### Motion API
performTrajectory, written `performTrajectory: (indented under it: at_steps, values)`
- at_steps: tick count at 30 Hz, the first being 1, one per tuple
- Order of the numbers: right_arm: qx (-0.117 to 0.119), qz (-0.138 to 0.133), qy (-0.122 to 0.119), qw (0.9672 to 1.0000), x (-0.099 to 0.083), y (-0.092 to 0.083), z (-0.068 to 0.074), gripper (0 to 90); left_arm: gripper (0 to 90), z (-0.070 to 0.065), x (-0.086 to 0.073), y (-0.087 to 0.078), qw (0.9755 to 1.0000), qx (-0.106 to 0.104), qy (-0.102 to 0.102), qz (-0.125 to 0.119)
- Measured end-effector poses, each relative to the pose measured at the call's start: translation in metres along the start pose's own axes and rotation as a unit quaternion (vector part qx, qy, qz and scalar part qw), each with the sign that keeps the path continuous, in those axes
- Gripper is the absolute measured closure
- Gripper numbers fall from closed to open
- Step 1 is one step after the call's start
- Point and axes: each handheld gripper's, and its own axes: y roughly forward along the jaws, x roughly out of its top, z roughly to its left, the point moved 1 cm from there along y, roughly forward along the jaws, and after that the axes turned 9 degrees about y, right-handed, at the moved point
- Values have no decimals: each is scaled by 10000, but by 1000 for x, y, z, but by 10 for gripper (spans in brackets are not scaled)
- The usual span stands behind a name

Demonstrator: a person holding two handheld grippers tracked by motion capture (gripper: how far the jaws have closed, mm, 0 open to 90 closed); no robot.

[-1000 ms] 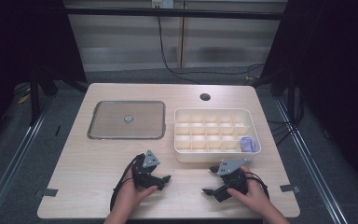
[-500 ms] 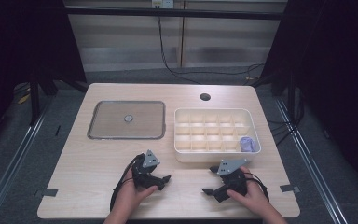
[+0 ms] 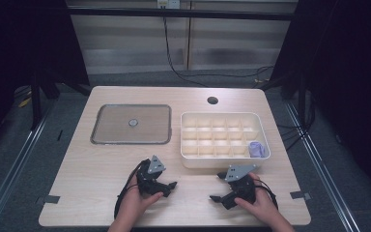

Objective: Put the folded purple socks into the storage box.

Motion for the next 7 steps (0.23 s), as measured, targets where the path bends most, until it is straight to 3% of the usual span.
performTrajectory:
  at_steps: [7]
  values:
    - [0,-11,-8,10000,0,0,0,147,154,0,0,0,10000,1,0,0]
